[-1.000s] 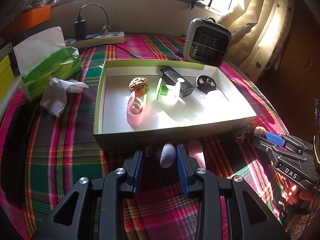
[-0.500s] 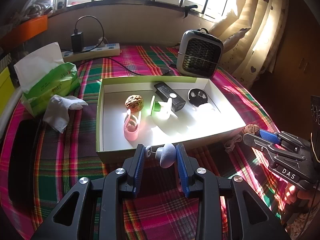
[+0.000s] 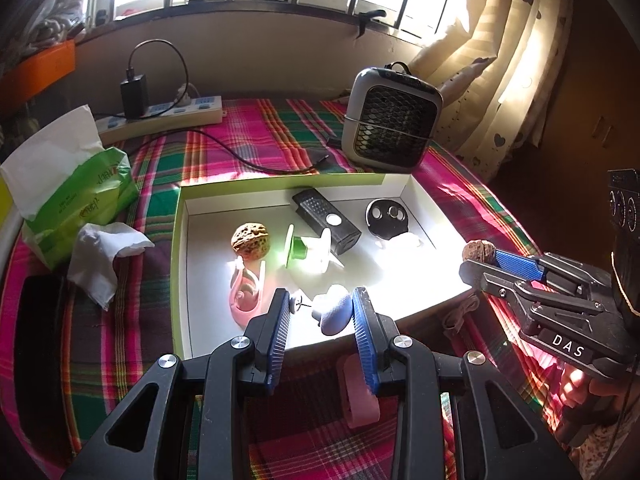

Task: Organize objects
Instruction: 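Carry the walnut in the right tool and white object in the left tool into the box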

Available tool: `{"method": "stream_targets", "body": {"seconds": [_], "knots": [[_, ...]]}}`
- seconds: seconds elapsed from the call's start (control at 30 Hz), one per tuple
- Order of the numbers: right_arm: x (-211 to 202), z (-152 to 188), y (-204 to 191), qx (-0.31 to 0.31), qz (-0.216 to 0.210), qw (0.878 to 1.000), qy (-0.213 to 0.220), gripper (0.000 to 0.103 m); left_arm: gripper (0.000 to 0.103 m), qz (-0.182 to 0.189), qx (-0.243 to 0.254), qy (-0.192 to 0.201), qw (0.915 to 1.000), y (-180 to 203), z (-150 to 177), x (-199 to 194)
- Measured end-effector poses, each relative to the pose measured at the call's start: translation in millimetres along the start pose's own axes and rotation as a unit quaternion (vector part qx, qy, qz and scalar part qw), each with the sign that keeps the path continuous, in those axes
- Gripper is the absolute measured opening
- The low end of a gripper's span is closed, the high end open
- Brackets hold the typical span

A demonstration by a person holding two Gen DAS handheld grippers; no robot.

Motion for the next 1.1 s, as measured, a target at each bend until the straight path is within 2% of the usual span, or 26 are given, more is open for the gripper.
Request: {"method": "stream_targets", "body": {"seconds": [0.33,0.77,1.1], "knots": [[22.8,-7.0,3.9,-0.001,-0.002,1.0,-0.026,0.033,0.029,0.001,-0.005,-0.019,0.9998,-2.3,-7.2,22.6],[45.5,-7.6,8.7,-0.009,0.016,0.998,-0.065,0.033,0.029,-0.001,-0.004,-0.043,0.9991,-2.4,-9.5,46.7],[50.8,-9.5,7.9,-0.019,0.022,0.997,-0.074,0.033,0.029,-0.002,0.001,-0.046,0.999,-1.2,-9.6,51.6]]}}
Point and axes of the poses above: each gripper's, at about its wrist camera, not at the fingertips, and x roughly the way its jaws point, y to its right, z to its underside, the point moved 2 cm from there along x, roughly the way its jaws point, and after that the axes turned 11 degrees about -z, right-handed, at the moved point
